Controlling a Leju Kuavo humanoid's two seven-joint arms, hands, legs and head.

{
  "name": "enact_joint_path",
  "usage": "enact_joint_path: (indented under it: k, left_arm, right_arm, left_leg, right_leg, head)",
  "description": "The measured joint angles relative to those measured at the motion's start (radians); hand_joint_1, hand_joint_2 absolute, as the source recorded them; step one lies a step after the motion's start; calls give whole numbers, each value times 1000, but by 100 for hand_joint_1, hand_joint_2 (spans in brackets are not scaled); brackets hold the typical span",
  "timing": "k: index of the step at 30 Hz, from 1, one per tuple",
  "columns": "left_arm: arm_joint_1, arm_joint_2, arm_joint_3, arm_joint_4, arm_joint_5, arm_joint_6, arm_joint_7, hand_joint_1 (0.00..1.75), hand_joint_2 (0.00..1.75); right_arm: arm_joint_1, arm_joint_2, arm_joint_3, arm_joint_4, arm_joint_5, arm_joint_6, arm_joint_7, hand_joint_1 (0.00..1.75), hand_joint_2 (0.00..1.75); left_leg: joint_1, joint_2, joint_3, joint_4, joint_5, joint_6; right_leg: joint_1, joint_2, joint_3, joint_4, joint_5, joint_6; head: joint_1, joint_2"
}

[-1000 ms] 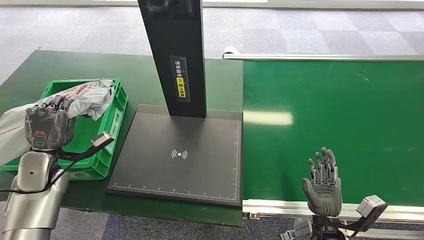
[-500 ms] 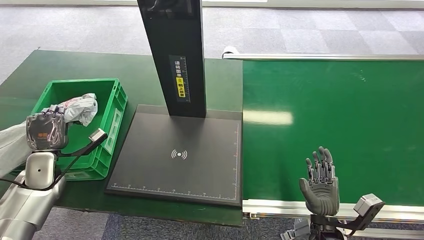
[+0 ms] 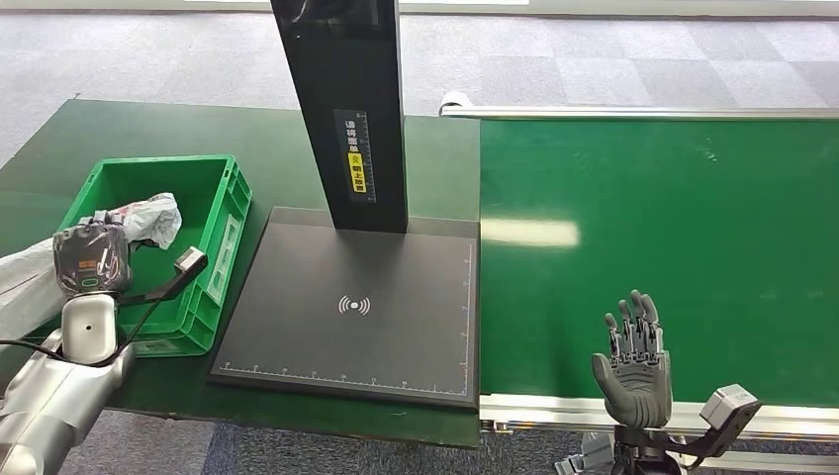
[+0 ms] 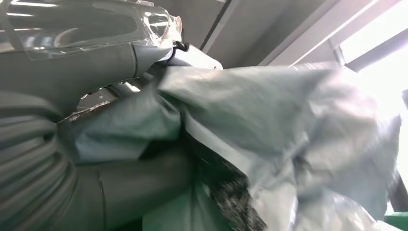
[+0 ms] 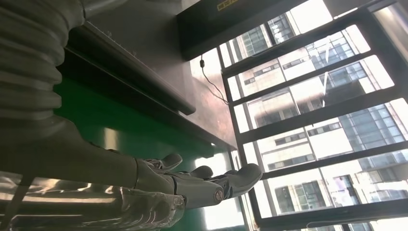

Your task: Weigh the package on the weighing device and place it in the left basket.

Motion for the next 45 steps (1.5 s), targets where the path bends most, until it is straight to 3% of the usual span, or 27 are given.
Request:
enact_joint_path:
  k: [6, 11, 14, 18, 21, 25, 28, 34, 37, 42, 45]
  left_arm:
    - [-47, -47, 84, 80, 0, 13, -83, 0, 175]
    - [-46, -83, 151, 79, 0, 19, -111, 0, 175]
    - [-26, -104, 194, 27, 17, 21, -180, 0, 175]
    - [35, -161, 290, -178, 96, 22, -392, 0, 175]
    - [66, -235, 396, -353, 169, 22, -598, 0, 175]
    - [78, -326, 519, -540, 280, 22, -785, 0, 175]
    - [82, -389, 586, -662, 388, 22, -899, 0, 175]
    - [103, -476, 661, -818, 533, 22, -1049, 0, 175]
    - [137, -511, 667, -905, 655, 22, -1108, 0, 175]
    - [206, -544, 600, -1018, 716, 19, -1110, 0, 175]
    - [251, -511, 498, -1025, 959, -60, -1056, 0, 175]
  right_arm:
    - [9, 2, 6, -19, 5, -17, 10, 0, 175]
    - [17, 2, 6, -32, 6, -21, 10, 0, 175]
    - [25, 2, 5, -42, 7, -24, 10, 0, 175]
    - [41, 6, 3, -60, 8, -34, 13, 0, 175]
    - [47, 9, 2, -68, 9, -43, 13, 0, 175]
    - [55, 11, 2, -75, 10, -53, 12, 0, 175]
    - [57, 14, 2, -76, 12, -54, 10, 0, 175]
    - [58, 17, 0, -76, 16, -55, 5, 0, 175]
    - [57, 19, 0, -75, 18, -56, -5, 0, 175]
    - [53, 19, 0, -73, 17, -59, -14, 0, 175]
    - [52, 16, -2, -73, 11, -65, -21, 0, 175]
  left_leg:
    - [0, 1, 0, 0, 0, 0]
    - [0, 1, -1, 0, 0, 0]
    - [0, 1, -1, 0, 0, 0]
    - [0, 2, -1, 0, 0, 0]
    - [0, 2, -2, 0, 0, 0]
    - [-1, 2, -2, 0, -1, 0]
    - [0, 2, -2, 0, -1, 0]
    - [0, 2, -2, 0, 0, 0]
    - [0, 2, -1, 0, -1, 0]
    - [-1, 0, -2, 0, -1, 0]
    - [-1, 1, -1, 0, -1, 0]
  right_leg:
    - [0, 0, 0, 0, 0, 0]
    - [0, 1, -1, 0, 0, 0]
    - [0, 1, -1, 0, 0, 0]
    - [0, 1, -1, 0, 0, 0]
    - [-1, 1, -2, 0, 0, 0]
    - [-1, 1, -2, 0, 0, 0]
    - [-1, 1, -1, 0, 0, 0]
    - [0, 1, -1, 0, 0, 0]
    - [0, 1, -1, 0, 0, 0]
    - [-1, 0, -1, -1, 0, 0]
    - [-1, 0, -2, -1, 0, 0]
  head:
    - [0, 0]
    - [0, 0]
    - [0, 0]
    - [0, 0]
    - [0, 0]
    - [0, 0]
    - [0, 0]
    - [0, 0]
    - [0, 0]
    - [0, 0]
    - [0, 0]
